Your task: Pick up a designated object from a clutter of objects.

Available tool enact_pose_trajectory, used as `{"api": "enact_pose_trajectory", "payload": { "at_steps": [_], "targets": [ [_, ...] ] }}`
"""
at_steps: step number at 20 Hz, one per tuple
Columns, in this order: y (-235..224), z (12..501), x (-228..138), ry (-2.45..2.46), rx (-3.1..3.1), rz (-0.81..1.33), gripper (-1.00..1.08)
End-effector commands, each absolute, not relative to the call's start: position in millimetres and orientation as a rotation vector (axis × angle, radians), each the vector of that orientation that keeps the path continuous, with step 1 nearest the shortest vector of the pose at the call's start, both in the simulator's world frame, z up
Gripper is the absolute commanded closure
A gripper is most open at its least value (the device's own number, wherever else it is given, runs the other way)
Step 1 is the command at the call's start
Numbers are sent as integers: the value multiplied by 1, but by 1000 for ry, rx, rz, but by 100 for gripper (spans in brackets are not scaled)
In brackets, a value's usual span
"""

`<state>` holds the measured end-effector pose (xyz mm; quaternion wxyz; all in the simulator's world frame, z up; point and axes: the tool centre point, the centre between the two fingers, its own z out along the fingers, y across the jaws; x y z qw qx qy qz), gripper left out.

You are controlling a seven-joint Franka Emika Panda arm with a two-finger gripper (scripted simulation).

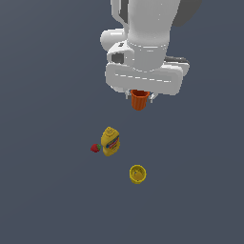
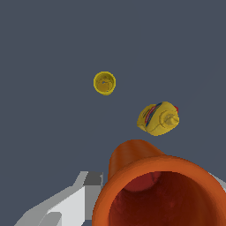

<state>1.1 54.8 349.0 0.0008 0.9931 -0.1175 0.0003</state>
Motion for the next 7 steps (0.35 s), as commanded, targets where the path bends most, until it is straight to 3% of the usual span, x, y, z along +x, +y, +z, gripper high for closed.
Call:
{"api": "enact_pose_trajectory", "payload": {
  "at_steps": [1, 7],
  "targets": [
    [63, 358, 0, -371, 3118, 0, 108],
    [68, 363, 0, -371, 3120, 0, 108]
  ]
}}
